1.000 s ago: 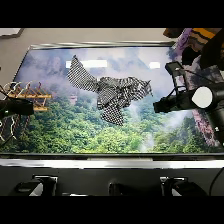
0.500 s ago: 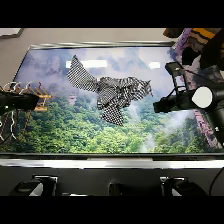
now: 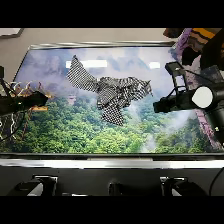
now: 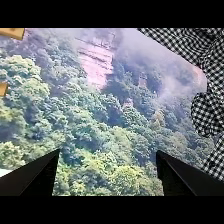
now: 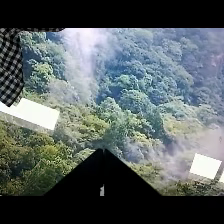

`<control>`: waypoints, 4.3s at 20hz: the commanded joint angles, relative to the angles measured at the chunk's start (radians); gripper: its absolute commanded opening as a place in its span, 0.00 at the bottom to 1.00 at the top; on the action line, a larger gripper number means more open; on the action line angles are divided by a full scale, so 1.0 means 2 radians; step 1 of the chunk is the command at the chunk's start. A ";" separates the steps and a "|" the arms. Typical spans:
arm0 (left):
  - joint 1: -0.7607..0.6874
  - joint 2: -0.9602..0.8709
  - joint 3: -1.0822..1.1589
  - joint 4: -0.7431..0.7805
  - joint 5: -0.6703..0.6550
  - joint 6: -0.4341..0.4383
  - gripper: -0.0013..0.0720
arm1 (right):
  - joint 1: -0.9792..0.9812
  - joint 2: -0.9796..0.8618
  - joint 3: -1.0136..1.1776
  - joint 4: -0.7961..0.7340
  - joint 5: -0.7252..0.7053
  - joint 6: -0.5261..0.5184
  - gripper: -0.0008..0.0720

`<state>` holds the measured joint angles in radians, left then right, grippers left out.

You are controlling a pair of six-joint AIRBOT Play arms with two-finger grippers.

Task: Fold the clothes and pants, and hang the long-sleeved shirts on hangers.

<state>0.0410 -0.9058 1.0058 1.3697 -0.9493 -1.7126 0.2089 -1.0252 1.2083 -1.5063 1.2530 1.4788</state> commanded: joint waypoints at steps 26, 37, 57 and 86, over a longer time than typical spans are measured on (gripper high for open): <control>0.001 -0.011 -0.001 -0.006 0.031 -0.012 0.98 | 0.001 -0.262 -0.176 0.598 -0.224 -0.170 0.93; 0.001 -0.010 -0.001 -0.006 0.030 -0.012 0.98 | 0.056 -0.292 -0.175 0.652 -0.243 -0.169 0.07; -0.042 -0.063 -0.146 -0.228 0.175 -0.097 0.98 | -0.068 0.233 -0.183 -0.039 0.124 0.192 0.06; -0.109 -0.490 0.152 -0.463 0.274 0.045 0.04 | -0.068 0.240 -0.201 -0.044 0.118 0.229 0.07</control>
<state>-0.1753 -1.8736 1.2957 0.4557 -0.3927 -1.6257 0.0727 -0.5453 0.8059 -1.5940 1.5063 1.9320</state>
